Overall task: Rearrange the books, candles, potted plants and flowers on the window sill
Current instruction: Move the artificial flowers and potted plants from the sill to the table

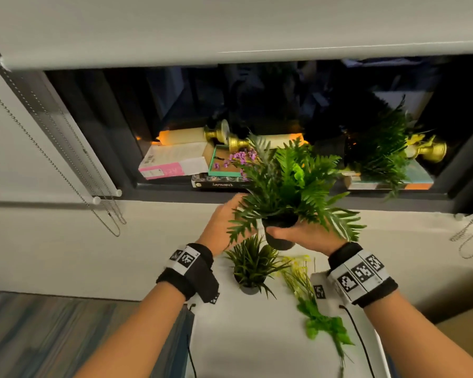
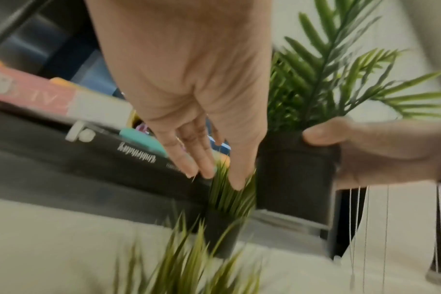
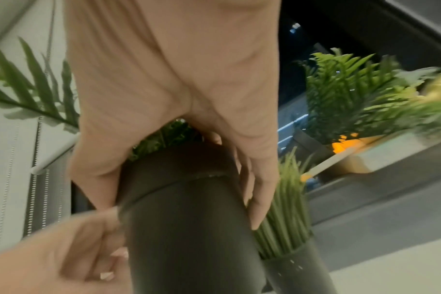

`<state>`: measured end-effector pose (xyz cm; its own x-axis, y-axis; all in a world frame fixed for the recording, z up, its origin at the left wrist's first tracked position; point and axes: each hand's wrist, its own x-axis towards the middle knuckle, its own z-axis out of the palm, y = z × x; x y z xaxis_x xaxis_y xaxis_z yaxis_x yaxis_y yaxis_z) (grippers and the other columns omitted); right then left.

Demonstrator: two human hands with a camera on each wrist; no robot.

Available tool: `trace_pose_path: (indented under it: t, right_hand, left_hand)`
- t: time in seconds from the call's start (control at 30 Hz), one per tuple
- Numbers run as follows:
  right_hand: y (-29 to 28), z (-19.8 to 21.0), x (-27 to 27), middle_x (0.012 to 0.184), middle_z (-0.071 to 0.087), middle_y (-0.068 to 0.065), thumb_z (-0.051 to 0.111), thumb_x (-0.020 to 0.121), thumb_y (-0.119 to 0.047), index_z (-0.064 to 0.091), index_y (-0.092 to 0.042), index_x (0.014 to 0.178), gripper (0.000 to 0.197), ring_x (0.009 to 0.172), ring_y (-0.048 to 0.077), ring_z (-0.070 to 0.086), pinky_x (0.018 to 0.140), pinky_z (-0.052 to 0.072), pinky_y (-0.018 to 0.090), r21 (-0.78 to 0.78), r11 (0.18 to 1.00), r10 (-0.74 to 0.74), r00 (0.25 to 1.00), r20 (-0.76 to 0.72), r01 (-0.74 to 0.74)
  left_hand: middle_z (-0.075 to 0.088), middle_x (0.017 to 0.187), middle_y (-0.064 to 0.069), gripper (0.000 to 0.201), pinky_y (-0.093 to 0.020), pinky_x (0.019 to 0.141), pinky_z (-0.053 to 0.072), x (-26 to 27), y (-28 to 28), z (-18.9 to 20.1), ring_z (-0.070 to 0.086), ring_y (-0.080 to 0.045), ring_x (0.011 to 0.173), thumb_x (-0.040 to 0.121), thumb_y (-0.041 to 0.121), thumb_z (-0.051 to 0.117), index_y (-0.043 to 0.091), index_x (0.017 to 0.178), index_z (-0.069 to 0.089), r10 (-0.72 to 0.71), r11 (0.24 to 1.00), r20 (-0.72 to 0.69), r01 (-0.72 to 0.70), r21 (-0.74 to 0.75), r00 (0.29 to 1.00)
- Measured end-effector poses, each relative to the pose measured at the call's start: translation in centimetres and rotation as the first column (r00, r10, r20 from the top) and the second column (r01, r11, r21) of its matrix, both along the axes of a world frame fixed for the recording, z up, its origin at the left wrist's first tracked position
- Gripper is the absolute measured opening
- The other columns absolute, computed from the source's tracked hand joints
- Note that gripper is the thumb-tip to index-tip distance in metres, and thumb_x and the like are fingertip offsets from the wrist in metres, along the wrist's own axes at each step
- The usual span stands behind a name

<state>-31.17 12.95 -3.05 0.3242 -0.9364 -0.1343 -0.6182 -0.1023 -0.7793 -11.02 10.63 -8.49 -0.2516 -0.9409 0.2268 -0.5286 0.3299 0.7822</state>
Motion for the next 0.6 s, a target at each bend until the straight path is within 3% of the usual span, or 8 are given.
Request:
trace_pose_path:
  t: [0.03, 0.07, 0.13, 0.23, 0.3, 0.4, 0.53, 0.6]
  right_hand:
    - [0.5, -0.1, -0.7, 0.098, 0.064, -0.003, 0.067, 0.084, -0.042, 0.065, -0.019, 0.109, 0.034, 0.088, 0.013, 0.059, 0.066, 0.04, -0.003, 0.044, 0.999, -0.02, 0.999, -0.05, 0.022]
    - [0.8, -0.6, -1.4, 0.101, 0.057, -0.007, 0.065, 0.086, -0.04, 0.06, -0.022, 0.118, 0.037, 0.091, 0.008, 0.052, 0.058, 0.035, -0.008, 0.112, 0.993, -0.038, 0.996, -0.086, 0.048]
    - [1.5, -1.6, -2.5, 0.107, 0.053, -0.006, 0.063, 0.089, -0.037, 0.054, -0.023, 0.127, 0.042, 0.095, 0.007, 0.045, 0.053, 0.033, -0.006, 0.219, 0.972, -0.065, 0.993, -0.103, 0.087]
    - [2.4, -3.4, -3.1, 0.13, 0.056, 0.002, 0.062, 0.089, -0.038, 0.051, -0.021, 0.131, 0.047, 0.101, 0.011, 0.047, 0.07, 0.037, 0.009, 0.303, 0.941, -0.116, 0.985, -0.127, 0.15]
    - [2.8, -4.9, -3.1, 0.138, 0.051, 0.005, 0.06, 0.09, -0.038, 0.046, -0.018, 0.135, 0.051, 0.114, 0.016, 0.049, 0.078, 0.035, 0.011, 0.36, 0.912, -0.153, 0.978, -0.14, 0.194]
    - [3.1, -7.7, -3.2, 0.141, 0.046, 0.006, 0.06, 0.089, -0.038, 0.041, -0.014, 0.139, 0.058, 0.129, 0.022, 0.044, 0.097, 0.033, 0.02, 0.422, 0.87, -0.235, 0.967, -0.095, 0.253]
    - [2.7, -11.5, -3.2, 0.139, 0.049, 0.011, 0.068, 0.084, -0.035, 0.043, -0.01, 0.138, 0.064, 0.127, 0.025, 0.047, 0.098, 0.036, 0.025, 0.464, 0.824, -0.358, 0.933, -0.016, 0.324]
    - [2.6, -12.9, -3.1, 0.138, 0.05, 0.011, 0.072, 0.081, -0.035, 0.042, -0.01, 0.137, 0.069, 0.125, 0.026, 0.048, 0.105, 0.038, 0.031, 0.455, 0.819, -0.392, 0.92, -0.004, 0.351]
  left_hand:
    - [0.06, 0.104, 0.019, 0.047, -0.021, 0.088, 0.051, -0.2, 0.3, -0.8, 0.059, 0.007, 0.095, 0.072, 0.022, 0.082, 0.021, 0.112, 0.058, 0.003, 0.999, 0.06, -0.005, 0.036, 0.998]
    - [0.058, 0.116, 0.011, 0.057, -0.028, 0.096, 0.049, -0.1, 0.6, -1.7, 0.057, -0.001, 0.105, 0.073, 0.027, 0.081, 0.022, 0.123, 0.054, -0.012, 0.994, 0.182, -0.008, 0.11, 0.983]
    - [0.048, 0.135, -0.001, 0.071, -0.036, 0.105, 0.041, -0.4, 1.3, -3.7, 0.048, -0.017, 0.122, 0.074, 0.035, 0.078, 0.025, 0.136, 0.045, -0.117, 0.97, 0.436, 0.007, 0.244, 0.892]
    - [0.034, 0.149, -0.008, 0.074, -0.043, 0.107, 0.039, -1.3, 2.1, -5.8, 0.041, -0.028, 0.131, 0.078, 0.036, 0.075, 0.025, 0.141, 0.04, -0.154, 0.953, 0.568, -0.031, 0.302, 0.808]
    - [0.03, 0.152, -0.007, 0.063, -0.041, 0.105, 0.04, -1.6, 2.3, -6.4, 0.042, -0.029, 0.131, 0.082, 0.033, 0.071, 0.022, 0.139, 0.046, -0.13, 0.952, 0.616, -0.075, 0.296, 0.777]
    - [0.047, 0.137, -0.01, 0.04, -0.038, 0.094, 0.047, -1.3, 2.1, -7.0, 0.054, -0.029, 0.117, 0.087, 0.024, 0.065, 0.013, 0.124, 0.058, -0.08, 0.957, 0.673, -0.133, 0.259, 0.736]
    - [0.062, 0.103, -0.011, 0.012, -0.035, 0.082, 0.052, -0.3, 1.7, -7.0, 0.064, -0.029, 0.094, 0.086, 0.014, 0.067, 0.007, 0.095, 0.063, -0.041, 0.934, 0.616, -0.19, 0.304, 0.787]
    - [0.065, 0.088, -0.007, 0.012, -0.033, 0.078, 0.053, 0.3, 1.7, -7.0, 0.066, -0.026, 0.087, 0.083, 0.012, 0.07, 0.01, 0.078, 0.059, -0.039, 0.93, 0.598, -0.189, 0.314, 0.801]
